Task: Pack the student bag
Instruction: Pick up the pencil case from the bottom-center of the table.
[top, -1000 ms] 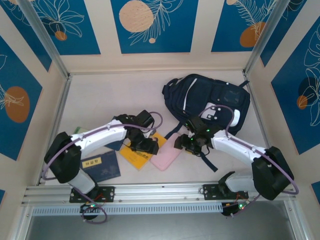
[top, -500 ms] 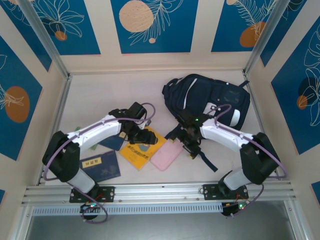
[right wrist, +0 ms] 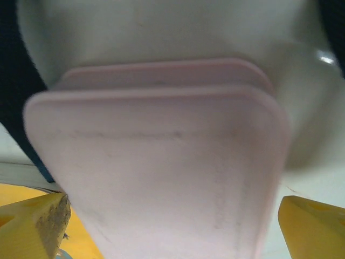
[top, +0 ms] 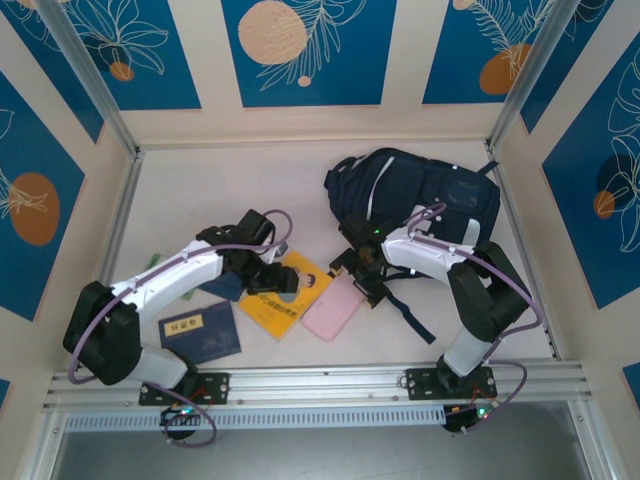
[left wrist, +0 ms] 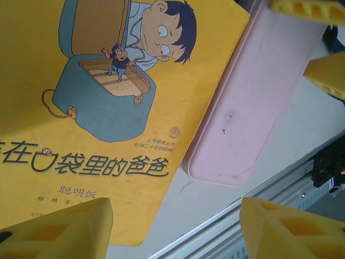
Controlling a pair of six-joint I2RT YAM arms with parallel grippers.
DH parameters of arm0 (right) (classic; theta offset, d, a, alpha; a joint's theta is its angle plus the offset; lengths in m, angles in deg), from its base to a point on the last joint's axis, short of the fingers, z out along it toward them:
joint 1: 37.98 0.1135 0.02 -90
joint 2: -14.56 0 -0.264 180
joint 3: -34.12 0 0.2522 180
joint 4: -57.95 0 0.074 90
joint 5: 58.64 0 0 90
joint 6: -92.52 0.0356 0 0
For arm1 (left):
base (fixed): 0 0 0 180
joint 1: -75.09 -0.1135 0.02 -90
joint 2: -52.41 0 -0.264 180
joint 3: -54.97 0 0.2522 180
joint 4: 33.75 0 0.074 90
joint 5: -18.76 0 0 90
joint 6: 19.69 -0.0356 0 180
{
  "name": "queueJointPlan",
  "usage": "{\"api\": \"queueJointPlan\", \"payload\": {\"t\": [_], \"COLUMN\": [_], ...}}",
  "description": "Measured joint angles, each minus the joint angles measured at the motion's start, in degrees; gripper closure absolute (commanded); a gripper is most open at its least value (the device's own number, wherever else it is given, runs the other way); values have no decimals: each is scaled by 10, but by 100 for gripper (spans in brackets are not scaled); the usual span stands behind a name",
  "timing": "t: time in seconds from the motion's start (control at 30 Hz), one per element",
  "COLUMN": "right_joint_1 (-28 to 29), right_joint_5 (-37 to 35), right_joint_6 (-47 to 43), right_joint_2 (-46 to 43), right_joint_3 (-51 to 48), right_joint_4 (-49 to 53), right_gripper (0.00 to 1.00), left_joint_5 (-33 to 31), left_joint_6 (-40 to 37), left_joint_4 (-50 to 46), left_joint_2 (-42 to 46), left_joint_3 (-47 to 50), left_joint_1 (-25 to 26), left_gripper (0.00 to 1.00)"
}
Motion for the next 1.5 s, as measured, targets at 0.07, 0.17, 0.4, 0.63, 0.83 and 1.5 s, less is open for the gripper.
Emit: {"api": "queueJointPlan", "payload": {"t": [0.07, 0.17, 0.4, 0.63, 0.83, 1.5], "right_joint_1": [-2, -2, -2, -1, -1, -106], "right_joint_5": [0, -1, 0, 2, -1, 60], "right_joint_6": [-2, -9, -27, -53, -70, -5], "right_joint_2": [0, 0, 21, 59, 23, -194], "right_joint_3": [-6, -7, -5, 24, -4, -5], "right_joint_4": [-18, -28, -30, 4, -16, -9], "right_gripper": [1, 1, 1, 7, 18, 24], "left_joint_5": [4, 11, 20, 25, 25, 117], "left_joint_6": [0, 0, -2, -11, -11, 123], "left_joint_4": [0, 0, 0, 0, -3, 106], "left_joint_2": [1, 1, 1, -3, -7, -7], "left_joint_3": [3, 6, 6, 5, -1, -50], "left_joint_1": [0, 0, -2, -3, -5, -7], "left_gripper": [37, 37, 38, 37, 36, 19]}}
